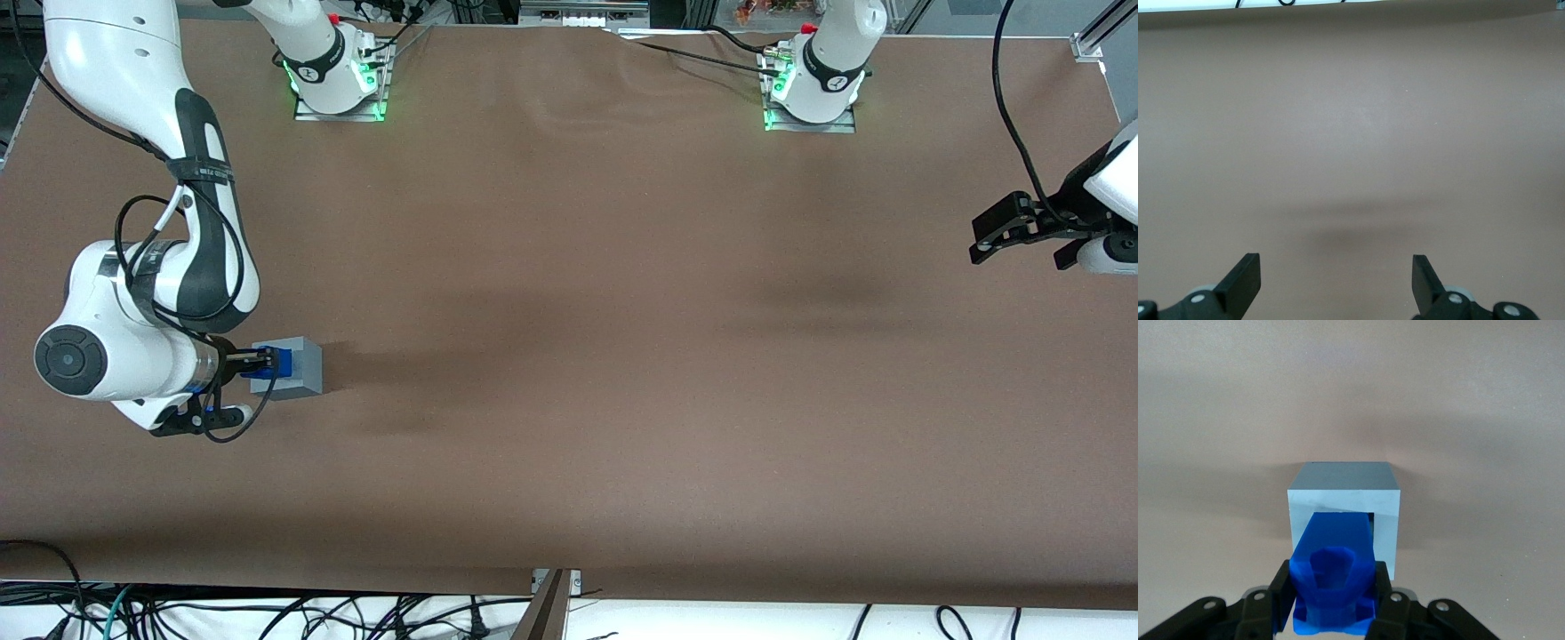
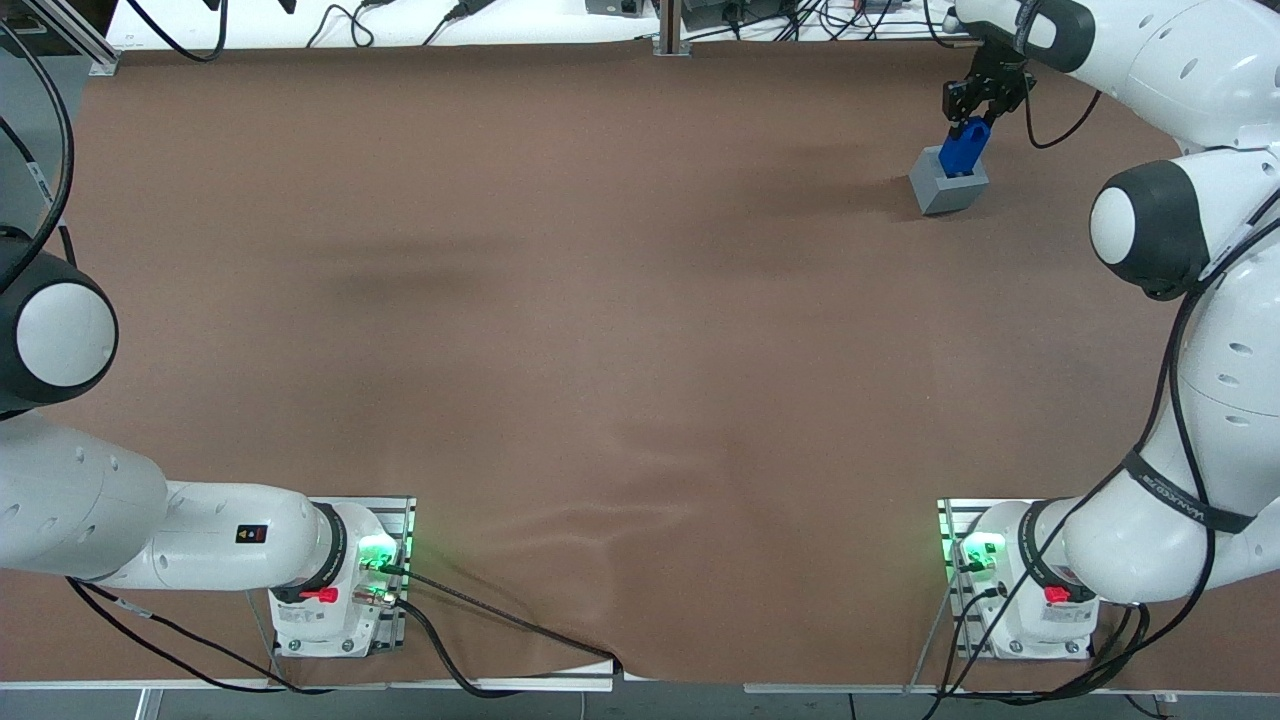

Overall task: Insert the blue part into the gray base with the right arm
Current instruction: 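Lower the blue part into the gray base's square hole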

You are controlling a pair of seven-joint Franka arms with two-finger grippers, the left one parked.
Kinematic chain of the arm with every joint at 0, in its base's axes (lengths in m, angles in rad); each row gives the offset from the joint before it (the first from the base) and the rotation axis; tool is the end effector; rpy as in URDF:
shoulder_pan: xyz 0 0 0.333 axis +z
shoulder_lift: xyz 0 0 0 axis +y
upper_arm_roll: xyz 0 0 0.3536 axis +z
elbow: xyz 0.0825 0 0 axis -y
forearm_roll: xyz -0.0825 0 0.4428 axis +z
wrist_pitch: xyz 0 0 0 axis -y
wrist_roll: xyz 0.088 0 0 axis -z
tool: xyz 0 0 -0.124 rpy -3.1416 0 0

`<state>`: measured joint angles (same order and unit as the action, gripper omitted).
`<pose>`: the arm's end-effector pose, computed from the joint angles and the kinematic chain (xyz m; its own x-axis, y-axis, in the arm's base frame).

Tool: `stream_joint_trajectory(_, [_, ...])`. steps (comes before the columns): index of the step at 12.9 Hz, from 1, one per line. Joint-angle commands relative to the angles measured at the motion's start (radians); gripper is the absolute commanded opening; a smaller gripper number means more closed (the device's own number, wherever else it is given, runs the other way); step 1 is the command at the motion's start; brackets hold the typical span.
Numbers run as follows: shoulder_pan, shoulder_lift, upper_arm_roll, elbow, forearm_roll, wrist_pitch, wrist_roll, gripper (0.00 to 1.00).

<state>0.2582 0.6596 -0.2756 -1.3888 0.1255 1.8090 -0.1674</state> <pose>0.7693 0.0372 0.3035 0.9659 0.1382 -0.2189 0.1458 -0.9891 0.0186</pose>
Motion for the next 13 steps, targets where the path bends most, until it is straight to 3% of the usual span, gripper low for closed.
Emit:
stream_joint_trajectory(1, [-0.011,0.029,0.006,-0.012,0.022,0.036,-0.012,0.3])
stream_joint_trajectory(8, [-0.013,0.032,0.006,-0.015,0.022,0.044,-0.02,0.3])
stream_joint_trajectory(9, [-0.013,0.034,0.006,-0.015,0.022,0.046,-0.02,0.34])
stream_joint_trajectory(10, [-0.013,0.035,0.006,-0.015,0.025,0.044,-0.018,0.78])
stream_joint_trajectory(11, [-0.011,0.034,0.006,-0.015,0.025,0.044,-0.011,1.0])
stream_joint_trajectory(13, [-0.01,0.028,0.006,-0.007,0.019,0.041,-0.011,1.0])
